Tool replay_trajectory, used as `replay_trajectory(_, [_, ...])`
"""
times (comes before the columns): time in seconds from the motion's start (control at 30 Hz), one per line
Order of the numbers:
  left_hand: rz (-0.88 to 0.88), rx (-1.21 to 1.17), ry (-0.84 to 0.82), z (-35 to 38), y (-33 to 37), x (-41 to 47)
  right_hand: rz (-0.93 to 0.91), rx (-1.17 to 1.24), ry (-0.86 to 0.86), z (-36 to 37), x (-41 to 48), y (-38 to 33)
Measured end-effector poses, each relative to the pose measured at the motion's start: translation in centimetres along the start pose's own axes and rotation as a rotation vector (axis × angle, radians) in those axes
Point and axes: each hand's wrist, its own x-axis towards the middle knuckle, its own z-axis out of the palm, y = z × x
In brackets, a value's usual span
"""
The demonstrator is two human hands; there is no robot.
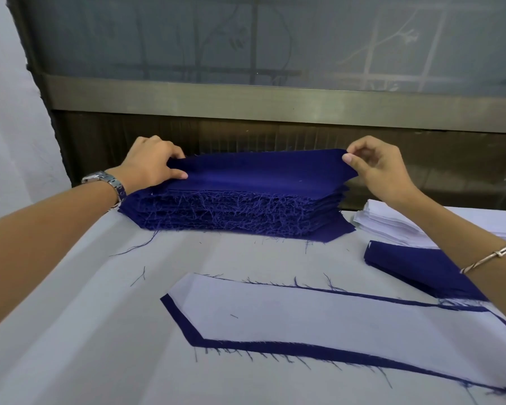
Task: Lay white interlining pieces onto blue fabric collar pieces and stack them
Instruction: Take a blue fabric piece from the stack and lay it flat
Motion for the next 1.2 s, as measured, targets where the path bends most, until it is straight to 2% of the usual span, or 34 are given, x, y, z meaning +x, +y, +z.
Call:
replay_trajectory(0.13, [-0.003,0.049,0.114,-0.5,-2.6,-1.0,0.006,0.048,0.036,-0.1,0.1,-0.4])
replay_trajectory(0.27, [-0.043,0.198,0.11,-1.2,-5.5,-2.3,0.014,0.054,0.076,-0.4,0.1,-1.5])
replay_trajectory(0.33, [-0.085,0.171,0.131,-1.6,-6.7,-2.9,0.014,0.067,0.103,-0.7,0.1,-2.0])
replay_trajectory(0.4, [-0.164,0.037,0.153,-2.5,-7.4,-3.2,0.02,0.085,0.12,-1.0,0.0,-2.5])
replay_trajectory(0.57, [-0.258,-0.535,0.248,-5.0,-6.7,-3.7,0.094,0.177,0.167,-3.6,-0.7,-3.3])
replay_trajectory(0.7, [-0.301,-0.725,0.232,-6.1,-4.8,-4.6,0.211,0.182,0.12,-6.9,-1.8,-2.7])
replay_trajectory(0.87, [-0.37,-0.86,-0.031,-6.6,-2.5,-6.2,0.442,0.222,-0.129,-11.8,-4.3,-0.8])
replay_trajectory(1.03, [-0.382,-0.961,-0.535,-6.7,-0.6,-8.8,0.714,0.144,-0.31,-16.1,-8.6,3.4])
replay_trajectory(1.2, [-0.31,-0.862,-0.852,-4.5,2.4,-10.6,0.936,0.009,-0.541,-19.6,-12.6,7.5])
